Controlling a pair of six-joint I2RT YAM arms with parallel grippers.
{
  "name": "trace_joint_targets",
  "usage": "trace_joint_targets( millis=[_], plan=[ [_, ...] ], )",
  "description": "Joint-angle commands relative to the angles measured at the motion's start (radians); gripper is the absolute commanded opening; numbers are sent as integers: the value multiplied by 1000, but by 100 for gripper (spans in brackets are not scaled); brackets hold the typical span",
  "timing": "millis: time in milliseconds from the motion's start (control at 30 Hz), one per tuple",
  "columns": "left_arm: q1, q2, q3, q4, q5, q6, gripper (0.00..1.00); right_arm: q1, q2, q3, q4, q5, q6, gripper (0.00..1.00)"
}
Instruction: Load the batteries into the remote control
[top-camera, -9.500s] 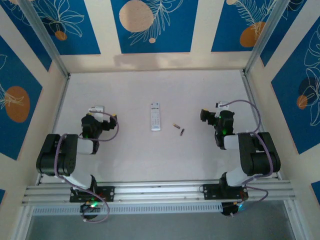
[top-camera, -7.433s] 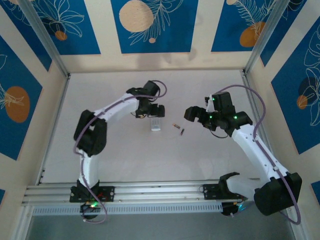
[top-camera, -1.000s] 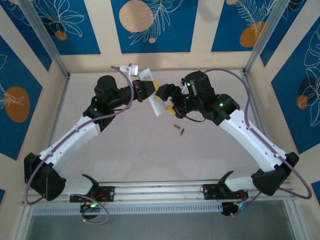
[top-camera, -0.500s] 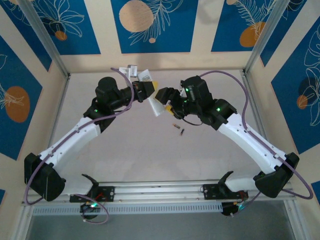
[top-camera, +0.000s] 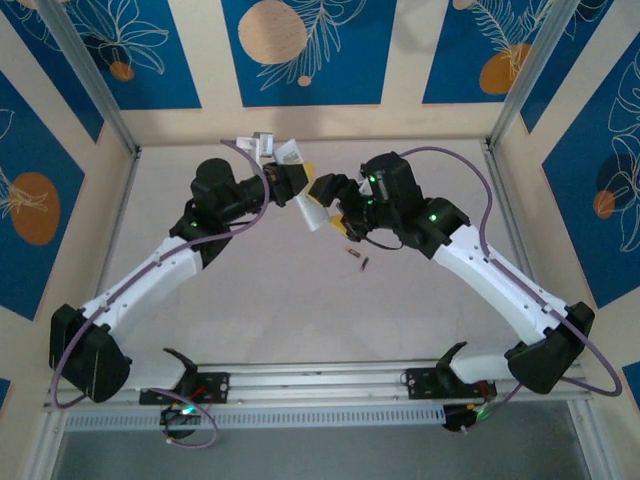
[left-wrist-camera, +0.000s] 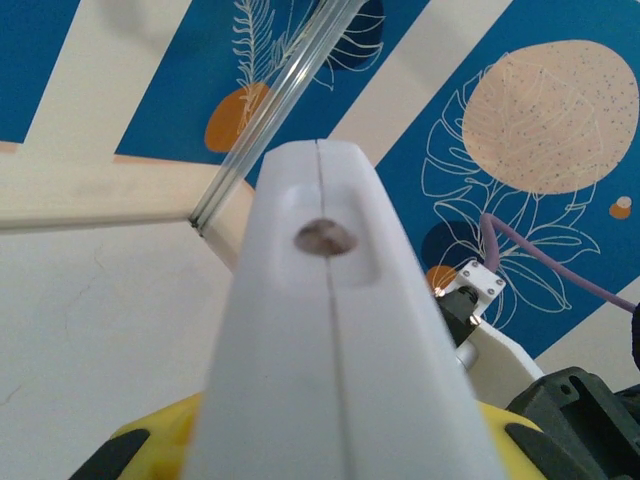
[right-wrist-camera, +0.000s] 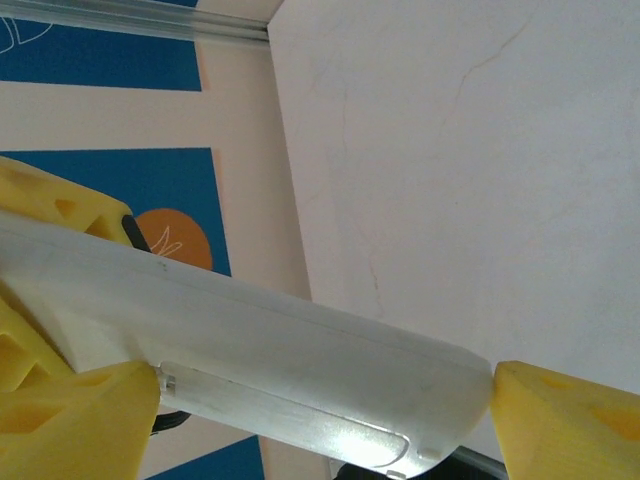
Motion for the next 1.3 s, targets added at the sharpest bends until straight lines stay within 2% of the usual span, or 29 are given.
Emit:
trace_joint_targets(
  millis=[0, 133, 233, 333, 367, 433, 500, 733, 933, 1133, 1267],
  plan=[
    [-31, -59, 15, 221, 92, -12, 0, 4, 56, -34, -38, -62, 55, 85],
    [-34, -71, 11, 223, 93, 25, 0, 6, 59, -43, -63, -59, 60, 85],
    [-39, -77, 8, 234, 105, 58, 0, 3, 62, -51, -78, -61, 81, 93],
    [-45, -81, -1, 248, 110, 71, 0, -2, 69, -61, -47, -79, 103, 95],
    [-49, -82, -3, 253, 110, 72, 0, -3, 71, -60, -39, -86, 108, 94],
    [-49, -87, -8, 256, 99, 68, 0, -5, 77, -61, -27, -86, 114, 84],
    [-49, -95, -9, 246, 86, 75, 0, -7, 77, -66, -32, -72, 117, 80],
    [-50, -140, -5, 182, 55, 164, 0, -25, 53, -118, -81, -64, 148, 77],
    [-50, -153, 33, 72, 47, 287, 0, -26, 31, -138, -110, -64, 155, 76],
    [-49, -156, 59, -81, -19, 451, 0, -34, -8, -166, -127, -64, 151, 76],
    [-49, -147, 59, -85, -44, 466, 0, -47, -33, -201, -123, -73, 157, 75]
  ],
)
